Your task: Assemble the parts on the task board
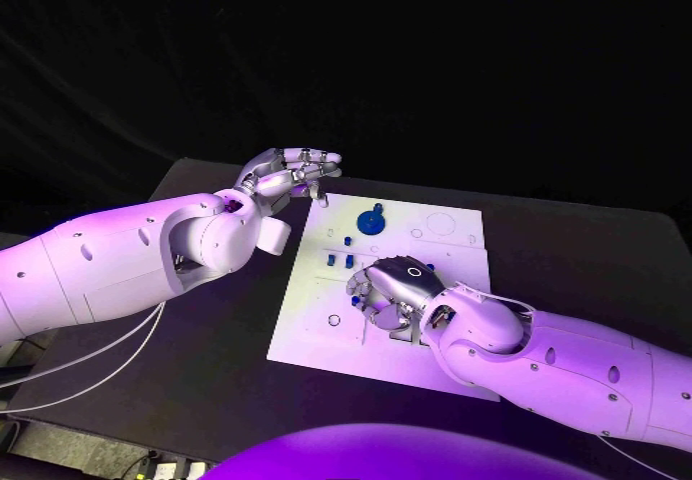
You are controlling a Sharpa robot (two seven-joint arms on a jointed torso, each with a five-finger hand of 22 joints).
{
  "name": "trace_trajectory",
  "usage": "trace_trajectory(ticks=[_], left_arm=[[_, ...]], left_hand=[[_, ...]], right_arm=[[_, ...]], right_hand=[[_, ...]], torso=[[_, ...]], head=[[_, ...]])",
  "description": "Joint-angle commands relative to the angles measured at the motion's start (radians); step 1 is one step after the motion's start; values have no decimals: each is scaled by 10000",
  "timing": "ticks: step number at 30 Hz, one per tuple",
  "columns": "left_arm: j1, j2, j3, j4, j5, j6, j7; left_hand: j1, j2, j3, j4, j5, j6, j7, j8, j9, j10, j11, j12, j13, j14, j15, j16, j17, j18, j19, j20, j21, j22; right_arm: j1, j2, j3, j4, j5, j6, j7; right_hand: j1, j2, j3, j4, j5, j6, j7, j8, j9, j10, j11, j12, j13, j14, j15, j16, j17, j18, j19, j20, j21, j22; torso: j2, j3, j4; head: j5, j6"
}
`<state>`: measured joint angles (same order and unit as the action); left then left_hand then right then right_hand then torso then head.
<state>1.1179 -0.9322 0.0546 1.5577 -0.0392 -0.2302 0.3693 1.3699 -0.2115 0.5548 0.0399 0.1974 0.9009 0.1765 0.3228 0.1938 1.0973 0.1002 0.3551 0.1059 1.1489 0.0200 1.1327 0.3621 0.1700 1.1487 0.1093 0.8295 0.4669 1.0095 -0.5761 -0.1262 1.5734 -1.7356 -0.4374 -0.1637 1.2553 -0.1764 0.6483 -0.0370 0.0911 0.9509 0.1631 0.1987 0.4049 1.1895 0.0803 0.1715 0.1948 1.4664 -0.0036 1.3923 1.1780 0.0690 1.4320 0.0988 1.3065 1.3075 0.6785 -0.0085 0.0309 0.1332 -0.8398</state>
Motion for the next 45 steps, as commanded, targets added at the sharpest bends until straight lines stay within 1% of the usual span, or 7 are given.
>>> trace_trajectory(ticks=[1,10,17,23,30,37,45], left_arm=[[4,7,5,21,-7,192,21],[4,-15,5,18,-7,232,5],[3,-53,3,23,-7,271,-9],[3,-79,-2,34,-7,315,-10],[3,-73,-8,36,-16,347,4],[2,-26,-30,-15,-35,382,18],[1,-7,-44,-27,-38,393,22]], left_hand=[[-47,9,43,-26,0,-6,75,-16,-14,-36,37,-30,-17,-45,4,-51,-19,138,-4,-35,-41,-17],[-106,17,18,9,-23,-7,80,-12,-18,-39,44,-29,-19,-46,14,-48,-29,136,-6,-26,-58,-28],[-103,24,20,8,-23,-7,77,-11,-19,-40,41,-29,-19,-46,14,-48,-31,137,-6,-24,-61,-30],[-103,24,20,8,-23,-7,77,-11,-19,-40,41,-29,-19,-46,14,-48,-31,137,-6,-24,-61,-30],[-103,24,20,8,-23,-7,77,-11,-19,-40,41,-29,-19,-46,14,-48,-31,137,-6,-24,-61,-30],[-89,41,29,-1,-20,-4,72,-7,-20,-38,36,-26,-19,-48,11,-48,-36,139,-5,-24,-67,-34],[-89,41,29,-1,-20,-4,72,-7,-20,-38,36,-26,-19,-48,11,-48,-36,139,-5,-24,-67,-34]], right_arm=[[-26,-64,-19,-2,-220,-242,-374],[-23,-493,-6,415,-242,-902,-456],[187,-1247,124,1122,20,-948,-416],[796,-2012,209,1411,565,326,-522],[1325,-2586,235,1095,619,1478,-607],[1363,-2704,238,860,456,1539,-433],[1333,-2625,223,773,495,1578,-356]], right_hand=[[-45,-30,-45,-25,91,-62,-18,-59,-19,-27,39,-27,-11,283,75,-24,-25,-66,-21,54,-52,1239],[-44,-164,-55,-61,271,-101,-41,-154,-58,-226,68,-103,-35,238,100,-86,-164,-16,-123,93,-261,1146],[-32,-184,-51,-70,301,-58,-52,-150,-56,-266,64,-112,-39,217,99,-123,-241,-1,-154,99,-323,1118],[-305,-400,-238,67,302,-98,-44,-215,-79,-479,115,-205,-87,185,147,-175,-344,45,-274,134,-561,1008],[-708,-816,-983,346,497,-471,-43,-474,-160,-1180,154,-401,-222,39,183,-407,-795,204,-692,179,-1362,631],[-111,-480,-2438,544,681,-661,76,-633,-179,-2001,318,-244,-462,-137,324,-581,-1218,316,-961,315,-2055,322],[193,-245,-2556,591,630,-431,30,-553,-155,-1791,263,48,-527,18,274,-406,-959,230,-662,278,-1639,535]], torso=[[-7,5,-3],[0,5,-5],[-7,-1,-11],[-13,-15,-18],[-24,-17,-19],[-7,14,1],[3,-3,18]], head=[[-5,3],[-48,56],[-154,136],[-324,239],[-418,332],[-462,394],[-439,409]])
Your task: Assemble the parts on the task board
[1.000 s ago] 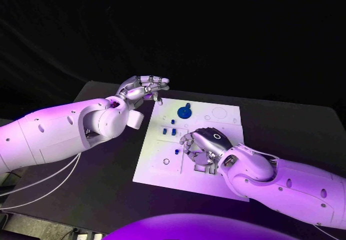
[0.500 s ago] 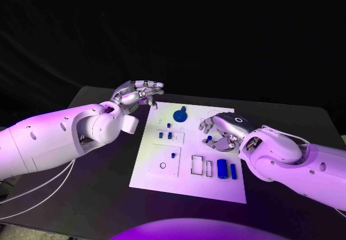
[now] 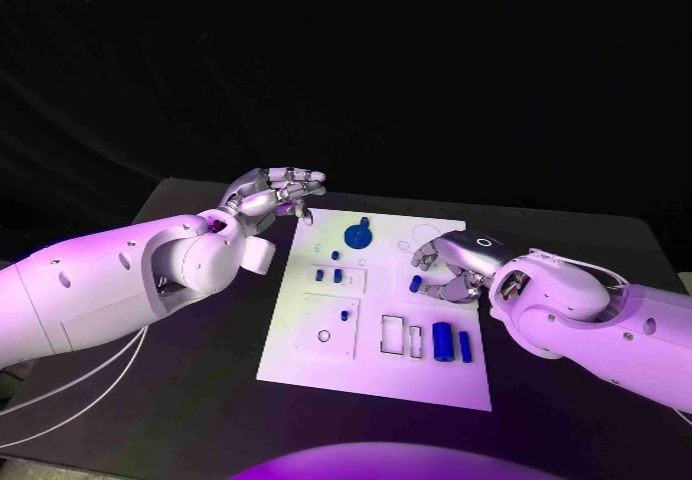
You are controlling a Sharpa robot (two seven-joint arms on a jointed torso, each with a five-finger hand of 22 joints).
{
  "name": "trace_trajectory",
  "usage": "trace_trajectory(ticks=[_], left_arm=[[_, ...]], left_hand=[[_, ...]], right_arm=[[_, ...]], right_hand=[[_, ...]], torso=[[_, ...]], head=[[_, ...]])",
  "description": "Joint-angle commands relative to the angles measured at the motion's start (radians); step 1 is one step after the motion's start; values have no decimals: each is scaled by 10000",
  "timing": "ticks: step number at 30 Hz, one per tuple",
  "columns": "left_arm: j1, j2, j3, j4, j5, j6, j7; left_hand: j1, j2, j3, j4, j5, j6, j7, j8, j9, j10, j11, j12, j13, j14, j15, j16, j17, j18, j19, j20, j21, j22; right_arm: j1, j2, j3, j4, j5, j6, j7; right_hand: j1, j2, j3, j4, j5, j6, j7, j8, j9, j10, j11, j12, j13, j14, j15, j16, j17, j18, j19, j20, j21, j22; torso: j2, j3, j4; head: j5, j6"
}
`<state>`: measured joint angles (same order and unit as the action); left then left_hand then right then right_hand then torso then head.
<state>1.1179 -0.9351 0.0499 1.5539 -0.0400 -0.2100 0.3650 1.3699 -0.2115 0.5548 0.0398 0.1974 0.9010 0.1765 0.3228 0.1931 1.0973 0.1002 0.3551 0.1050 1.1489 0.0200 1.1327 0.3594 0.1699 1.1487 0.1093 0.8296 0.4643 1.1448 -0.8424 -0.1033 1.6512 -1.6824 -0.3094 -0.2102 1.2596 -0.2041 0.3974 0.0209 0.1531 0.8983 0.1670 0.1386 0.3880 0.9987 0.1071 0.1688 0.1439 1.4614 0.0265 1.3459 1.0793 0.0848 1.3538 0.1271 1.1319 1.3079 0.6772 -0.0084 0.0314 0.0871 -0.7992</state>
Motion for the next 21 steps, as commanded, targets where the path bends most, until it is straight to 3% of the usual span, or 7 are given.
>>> trace_trajectory(ticks=[1,11,21], left_arm=[[2,22,2,9,-30,189,64],[2,10,0,15,-31,184,40],[2,0,-1,28,-31,185,7]], left_hand=[[-89,41,29,0,-20,-4,71,-7,-12,-38,36,-26,-11,-48,11,-48,-9,140,-5,-24,-68,-8],[-76,57,37,-8,-19,-4,70,-4,-14,-38,34,-25,-11,-51,9,-47,-13,142,-4,-24,-74,-12],[-71,64,39,-12,-20,-6,72,-4,-15,-39,34,-24,-11,-52,8,-46,-16,143,-3,-24,-77,-14]], right_arm=[[-29,55,-7,-12,-23,279,121],[-109,232,-20,-132,180,96,221],[-180,336,-29,-234,106,151,132]], right_hand=[[176,56,-27,18,10,117,-17,52,13,161,-13,109,-28,74,-37,59,25,62,153,-12,152,555],[499,454,897,75,-463,737,-31,218,10,1077,-109,396,-159,242,-125,338,469,-92,584,-91,905,965],[621,581,1799,14,-846,1320,-203,402,65,1904,-322,403,-231,306,-289,504,692,-177,792,-230,1343,1230]], torso=[[22,-2,11],[27,-3,11],[24,4,-5]], head=[[24,3],[41,-29],[64,-68]])
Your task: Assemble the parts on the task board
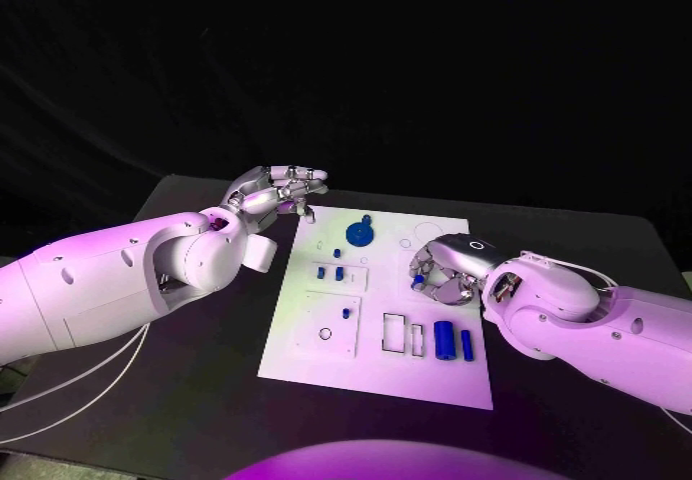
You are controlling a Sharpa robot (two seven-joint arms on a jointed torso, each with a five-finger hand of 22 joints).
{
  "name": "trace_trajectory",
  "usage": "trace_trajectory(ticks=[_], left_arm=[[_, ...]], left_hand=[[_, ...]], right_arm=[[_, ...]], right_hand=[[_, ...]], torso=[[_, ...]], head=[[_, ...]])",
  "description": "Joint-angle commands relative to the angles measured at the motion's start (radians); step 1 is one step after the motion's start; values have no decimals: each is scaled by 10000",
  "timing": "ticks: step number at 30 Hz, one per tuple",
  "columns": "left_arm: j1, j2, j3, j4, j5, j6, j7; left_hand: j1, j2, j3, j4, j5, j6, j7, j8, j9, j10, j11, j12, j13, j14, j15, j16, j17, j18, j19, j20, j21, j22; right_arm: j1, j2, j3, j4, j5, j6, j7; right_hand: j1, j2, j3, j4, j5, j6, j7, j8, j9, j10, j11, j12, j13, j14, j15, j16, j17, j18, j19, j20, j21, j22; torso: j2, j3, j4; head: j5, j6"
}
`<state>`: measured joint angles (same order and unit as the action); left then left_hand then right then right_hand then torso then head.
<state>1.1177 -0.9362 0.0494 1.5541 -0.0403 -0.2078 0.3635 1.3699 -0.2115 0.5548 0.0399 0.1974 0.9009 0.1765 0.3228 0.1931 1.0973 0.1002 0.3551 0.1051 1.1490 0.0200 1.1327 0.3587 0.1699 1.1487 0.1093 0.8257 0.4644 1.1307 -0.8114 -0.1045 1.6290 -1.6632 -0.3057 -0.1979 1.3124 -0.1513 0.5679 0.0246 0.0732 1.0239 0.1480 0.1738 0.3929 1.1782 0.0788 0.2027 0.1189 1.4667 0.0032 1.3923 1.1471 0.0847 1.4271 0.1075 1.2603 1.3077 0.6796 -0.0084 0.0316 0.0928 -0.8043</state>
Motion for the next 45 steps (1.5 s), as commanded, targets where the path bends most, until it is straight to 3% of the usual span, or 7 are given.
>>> trace_trajectory(ticks=[1,17,23,27,32,40,45], left_arm=[[4,11,5,26,-27,162,19],[4,14,4,10,-28,194,-44],[3,24,3,-5,-28,198,-60],[2,42,3,-11,-28,205,-84],[1,62,2,-22,-28,199,-101],[-3,99,2,-33,-27,199,-111],[-4,145,2,-47,-26,218,-110]], left_hand=[[-71,64,39,-12,-20,-6,72,-4,-16,-39,34,-24,-12,-52,8,-46,-9,143,-3,-24,-38,-15],[-65,51,31,-30,-23,-54,98,-26,-30,-66,51,-33,-17,-56,12,-44,-18,144,1,-23,-47,-22],[-62,53,32,-32,-22,-61,101,-29,-32,-69,53,-34,-18,-57,14,-44,-20,144,2,-23,-49,-23],[-62,54,32,-33,-22,-63,102,-30,-33,-71,54,-35,-18,-58,14,-44,-21,143,2,-22,-49,-23],[-75,54,26,-28,-22,-91,121,-44,-42,-88,68,-40,-21,-60,23,-43,-26,141,4,-18,-55,-27],[-85,52,20,-28,-20,-140,143,-68,-57,-118,87,-48,-26,-62,37,-39,-33,139,8,-10,-63,-33],[-86,52,19,-28,-20,-146,146,-71,-58,-121,89,-49,-26,-62,38,-39,-34,138,9,-9,-64,-33]], right_arm=[[-42,28,-18,-17,-116,106,-10],[-61,-2,-20,87,-815,-393,-470],[-11,-225,-4,537,-661,-858,-388],[162,-479,31,1011,-418,-1208,-308],[283,-630,90,1563,-65,-1486,-222],[225,-102,116,2013,418,-1656,99],[-24,504,99,2071,469,-1705,346]], right_hand=[[129,84,168,-56,-95,130,-41,84,32,183,-63,71,24,264,-79,61,56,-188,86,-50,120,1265],[404,240,773,-490,-159,332,-73,227,145,475,-132,-61,33,282,-144,124,141,-240,183,-143,353,1425],[413,241,814,-541,-148,361,-78,249,164,520,-139,-68,40,290,-149,143,176,-256,217,-147,430,1466],[394,212,818,-567,-153,379,-80,264,176,543,-140,-77,43,291,-151,147,177,-258,222,-150,442,1475],[378,198,815,-573,-159,386,-81,269,181,551,-140,-82,44,295,-151,156,196,-263,231,-150,463,1486],[372,194,817,-577,-160,391,-83,273,184,557,-142,-85,45,293,-152,152,183,-260,225,-151,449,1482],[372,196,822,-582,-155,390,-83,273,185,560,-143,-88,44,292,-153,149,174,-252,208,-151,413,1467]], torso=[[0,4,-7],[-16,-3,-6],[-25,-7,-11],[-28,-18,-10],[-15,2,-4],[-9,6,-45],[-13,7,5]], head=[[6,-18],[-1,-17],[-5,27],[-4,43],[15,48],[8,65],[46,48]])
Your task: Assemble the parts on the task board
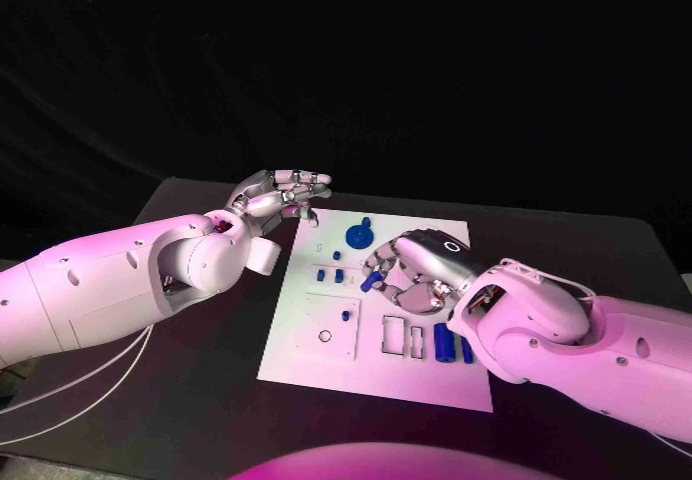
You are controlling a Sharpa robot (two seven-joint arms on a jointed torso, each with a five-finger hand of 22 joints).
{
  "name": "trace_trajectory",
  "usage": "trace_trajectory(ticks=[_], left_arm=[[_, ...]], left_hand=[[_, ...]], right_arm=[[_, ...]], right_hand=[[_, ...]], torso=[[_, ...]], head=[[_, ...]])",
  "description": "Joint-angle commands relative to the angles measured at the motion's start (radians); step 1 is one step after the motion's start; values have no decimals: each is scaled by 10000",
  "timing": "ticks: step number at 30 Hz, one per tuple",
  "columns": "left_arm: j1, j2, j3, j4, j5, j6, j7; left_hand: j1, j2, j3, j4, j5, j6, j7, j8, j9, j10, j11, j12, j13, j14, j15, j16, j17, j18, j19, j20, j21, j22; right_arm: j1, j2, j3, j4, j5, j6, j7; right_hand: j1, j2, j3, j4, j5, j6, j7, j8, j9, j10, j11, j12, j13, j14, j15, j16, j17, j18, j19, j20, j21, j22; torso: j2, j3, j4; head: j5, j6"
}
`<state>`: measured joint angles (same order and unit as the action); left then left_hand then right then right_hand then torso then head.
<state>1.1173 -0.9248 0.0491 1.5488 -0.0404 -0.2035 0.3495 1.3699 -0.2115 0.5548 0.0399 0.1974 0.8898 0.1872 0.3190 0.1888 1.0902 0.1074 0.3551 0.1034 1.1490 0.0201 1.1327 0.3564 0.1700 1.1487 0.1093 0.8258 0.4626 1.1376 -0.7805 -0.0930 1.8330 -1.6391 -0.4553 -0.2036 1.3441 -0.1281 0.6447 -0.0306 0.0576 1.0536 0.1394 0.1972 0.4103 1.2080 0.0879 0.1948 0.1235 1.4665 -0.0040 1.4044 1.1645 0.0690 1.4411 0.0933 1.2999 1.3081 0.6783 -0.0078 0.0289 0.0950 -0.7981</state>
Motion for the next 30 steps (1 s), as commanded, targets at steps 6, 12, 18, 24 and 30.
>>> trace_trajectory(ticks=[6,12,18,24,30], left_arm=[[0,51,5,10,-25,173,34],[0,70,5,27,-25,189,34],[1,65,6,57,-25,195,38],[2,61,6,61,-25,203,34],[3,62,6,61,-25,204,34]], left_hand=[[-87,53,19,-28,-20,-39,40,-36,-16,-53,20,-49,-9,-63,39,-38,-11,137,9,-8,-65,-16],[-87,53,19,-28,-20,-39,40,-36,-16,-53,20,-49,-9,-63,39,-38,-11,137,9,-8,-65,-16],[-87,53,19,-28,-20,-39,40,-36,-16,-53,20,-49,-9,-63,39,-38,-11,137,9,-8,-65,-16],[-87,53,19,-28,-20,-39,40,-36,-16,-53,20,-49,-9,-63,39,-38,-11,137,9,-8,-65,-16],[-93,59,16,-26,-19,-52,48,-41,-21,-62,27,-47,-9,-64,46,-35,-15,136,11,-2,-70,-20]], right_arm=[[-465,886,-76,-184,229,-58,609],[-817,1500,-152,-732,187,272,730],[-1028,1790,-210,-1270,30,578,703],[-1086,1904,-226,-1499,-84,860,715],[-1116,2000,-247,-1595,-146,1047,726]], right_hand=[[54,-34,57,-32,4,93,3,39,12,262,-234,-12,-2,291,-82,23,-13,-89,58,-10,-6,1453],[45,-29,65,-37,13,82,7,35,13,257,-230,-24,-4,284,-82,10,-47,-79,37,-11,-52,1435],[1,-37,62,-37,8,62,16,28,16,253,-221,-46,-6,282,-77,10,-52,-75,28,-10,-70,1431],[-33,-42,54,-31,3,56,18,28,20,255,-218,-58,-7,284,-74,16,-40,-75,28,-9,-71,1434],[-45,-47,50,-31,2,54,18,28,21,256,-218,-62,-7,285,-73,18,-34,-75,26,-8,-74,1434]], torso=[[13,-20,31],[8,-16,23],[14,-14,-1],[2,-8,17],[9,0,15]], head=[[66,-20],[136,-61],[205,-120],[203,-157],[238,-175]])
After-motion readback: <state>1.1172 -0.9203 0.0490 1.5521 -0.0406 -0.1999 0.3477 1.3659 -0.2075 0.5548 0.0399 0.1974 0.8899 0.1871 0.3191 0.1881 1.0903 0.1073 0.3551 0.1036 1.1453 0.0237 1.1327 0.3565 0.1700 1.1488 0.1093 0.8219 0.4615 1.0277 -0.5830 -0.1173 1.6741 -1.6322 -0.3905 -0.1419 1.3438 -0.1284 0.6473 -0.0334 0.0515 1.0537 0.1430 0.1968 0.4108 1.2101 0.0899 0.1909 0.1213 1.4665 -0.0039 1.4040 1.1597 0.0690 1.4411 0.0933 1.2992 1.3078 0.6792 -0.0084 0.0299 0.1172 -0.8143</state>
